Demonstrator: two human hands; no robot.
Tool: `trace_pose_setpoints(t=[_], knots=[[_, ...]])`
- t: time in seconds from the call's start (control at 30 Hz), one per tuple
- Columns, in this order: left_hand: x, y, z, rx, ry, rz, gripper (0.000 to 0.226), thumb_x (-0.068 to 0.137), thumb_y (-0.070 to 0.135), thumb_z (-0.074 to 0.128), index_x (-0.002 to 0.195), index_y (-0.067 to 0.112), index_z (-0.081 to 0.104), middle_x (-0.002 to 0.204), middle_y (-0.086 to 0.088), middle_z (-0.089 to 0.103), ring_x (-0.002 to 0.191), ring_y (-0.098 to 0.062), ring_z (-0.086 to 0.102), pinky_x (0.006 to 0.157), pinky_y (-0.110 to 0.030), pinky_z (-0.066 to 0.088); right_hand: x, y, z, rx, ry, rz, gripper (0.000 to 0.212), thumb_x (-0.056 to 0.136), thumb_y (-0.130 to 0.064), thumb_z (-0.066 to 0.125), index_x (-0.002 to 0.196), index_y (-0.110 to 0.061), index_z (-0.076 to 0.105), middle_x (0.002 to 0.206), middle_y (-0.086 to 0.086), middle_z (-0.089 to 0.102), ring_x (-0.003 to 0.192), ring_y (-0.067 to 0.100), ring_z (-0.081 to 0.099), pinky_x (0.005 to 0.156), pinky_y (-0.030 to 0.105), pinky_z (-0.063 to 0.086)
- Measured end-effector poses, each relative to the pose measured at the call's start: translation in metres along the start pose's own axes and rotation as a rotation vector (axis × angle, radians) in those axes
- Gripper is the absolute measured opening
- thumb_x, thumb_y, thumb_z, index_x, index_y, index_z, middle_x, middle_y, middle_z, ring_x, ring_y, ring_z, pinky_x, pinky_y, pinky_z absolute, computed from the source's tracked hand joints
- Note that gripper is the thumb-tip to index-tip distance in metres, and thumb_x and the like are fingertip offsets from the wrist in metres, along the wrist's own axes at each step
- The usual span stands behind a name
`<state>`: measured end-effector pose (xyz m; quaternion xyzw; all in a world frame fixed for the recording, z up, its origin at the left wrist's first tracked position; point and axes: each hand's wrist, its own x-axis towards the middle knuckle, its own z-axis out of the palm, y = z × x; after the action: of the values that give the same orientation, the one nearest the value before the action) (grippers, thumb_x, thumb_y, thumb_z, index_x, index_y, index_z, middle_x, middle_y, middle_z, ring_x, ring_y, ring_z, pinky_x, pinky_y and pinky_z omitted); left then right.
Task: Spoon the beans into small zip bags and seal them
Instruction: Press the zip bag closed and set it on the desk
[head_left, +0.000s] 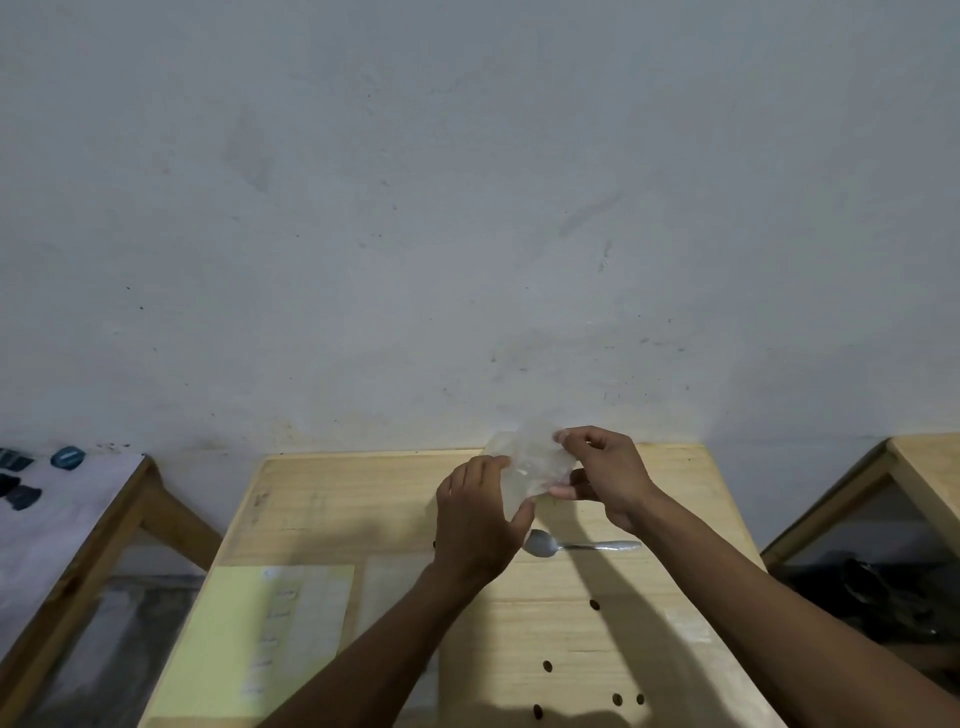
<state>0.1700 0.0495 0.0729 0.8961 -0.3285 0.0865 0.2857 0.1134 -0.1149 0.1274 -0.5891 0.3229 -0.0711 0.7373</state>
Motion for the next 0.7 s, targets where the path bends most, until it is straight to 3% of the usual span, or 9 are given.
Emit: trace_pose_setpoints(t=[0.1, 0.17, 0.23, 0.33, 0.47, 0.6, 0.7], knots=[[0.001, -0.009, -0.004, 0.013, -0.047, -0.048, 0.048, 0.076, 0.046, 0.063, 0.115, 0.017, 0.062, 0.106, 0.004, 0.067, 0.095, -0.018, 0.062, 0.085, -0.036, 0.052, 0.006, 0.008, -0.007, -0.042, -0.045, 0.012, 0.030, 0.098, -0.032, 0.057, 0.101, -0.004, 0.070, 0.085, 0.009, 0.067, 0.066, 0.026, 0.067, 0.064, 0.035, 0.059], [-0.001, -0.019, -0.008, 0.004, -0.067, -0.085, 0.050, 0.079, 0.050, 0.063, 0.117, 0.019, 0.061, 0.109, 0.005, 0.065, 0.096, -0.015, 0.061, 0.086, -0.034, 0.050, 0.014, 0.025, -0.017, -0.137, -0.024, 0.000, 0.024, 0.098, -0.027, 0.058, 0.102, -0.006, 0.070, 0.086, 0.008, 0.067, 0.068, 0.024, 0.065, 0.062, 0.031, 0.053], [-0.007, -0.031, -0.015, -0.028, -0.062, -0.131, 0.052, 0.080, 0.049, 0.069, 0.120, 0.017, 0.060, 0.113, 0.003, 0.065, 0.099, -0.017, 0.061, 0.088, -0.035, 0.048, 0.023, 0.052, -0.032, -0.362, 0.005, -0.014, 0.018, 0.096, -0.016, 0.058, 0.107, -0.008, 0.069, 0.087, 0.006, 0.066, 0.070, 0.019, 0.061, 0.063, 0.027, 0.048], [-0.016, -0.051, -0.025, -0.058, -0.071, -0.214, 0.055, 0.079, 0.045, 0.074, 0.122, 0.014, 0.060, 0.115, -0.003, 0.066, 0.100, -0.021, 0.062, 0.088, -0.038, 0.051, 0.032, 0.093, -0.052, -0.812, -0.022, -0.041, 0.026, 0.091, -0.016, 0.062, 0.115, -0.015, 0.070, 0.098, 0.001, 0.069, 0.082, 0.013, 0.060, 0.066, 0.021, 0.042], [-0.020, -0.069, -0.034, -0.073, -0.112, -0.304, 0.059, 0.081, 0.050, 0.071, 0.127, 0.015, 0.056, 0.119, -0.004, 0.064, 0.102, -0.019, 0.061, 0.089, -0.042, 0.054, 0.035, 0.126, -0.059, -1.254, -0.105, -0.112, 0.033, 0.089, -0.027, 0.055, 0.119, -0.028, 0.067, 0.114, 0.004, 0.063, 0.109, 0.026, 0.056, 0.086, 0.032, 0.045], [-0.022, -0.075, -0.038, -0.091, -0.121, -0.354, 0.058, 0.083, 0.049, 0.070, 0.128, 0.016, 0.054, 0.122, -0.002, 0.062, 0.104, -0.019, 0.059, 0.092, -0.042, 0.052, 0.026, 0.134, -0.055, -1.323, -0.024, -0.171, 0.023, 0.090, -0.023, 0.043, 0.102, -0.025, 0.063, 0.102, 0.001, 0.053, 0.098, 0.026, 0.052, 0.077, 0.035, 0.048], [-0.023, -0.076, -0.037, -0.093, -0.139, -0.373, 0.057, 0.083, 0.048, 0.070, 0.128, 0.016, 0.054, 0.122, -0.002, 0.062, 0.104, -0.018, 0.059, 0.093, -0.040, 0.051, 0.030, 0.137, -0.054, -1.430, -0.046, -0.107, 0.021, 0.089, -0.029, 0.045, 0.100, -0.022, 0.061, 0.107, 0.000, 0.056, 0.101, 0.023, 0.050, 0.080, 0.034, 0.048]])
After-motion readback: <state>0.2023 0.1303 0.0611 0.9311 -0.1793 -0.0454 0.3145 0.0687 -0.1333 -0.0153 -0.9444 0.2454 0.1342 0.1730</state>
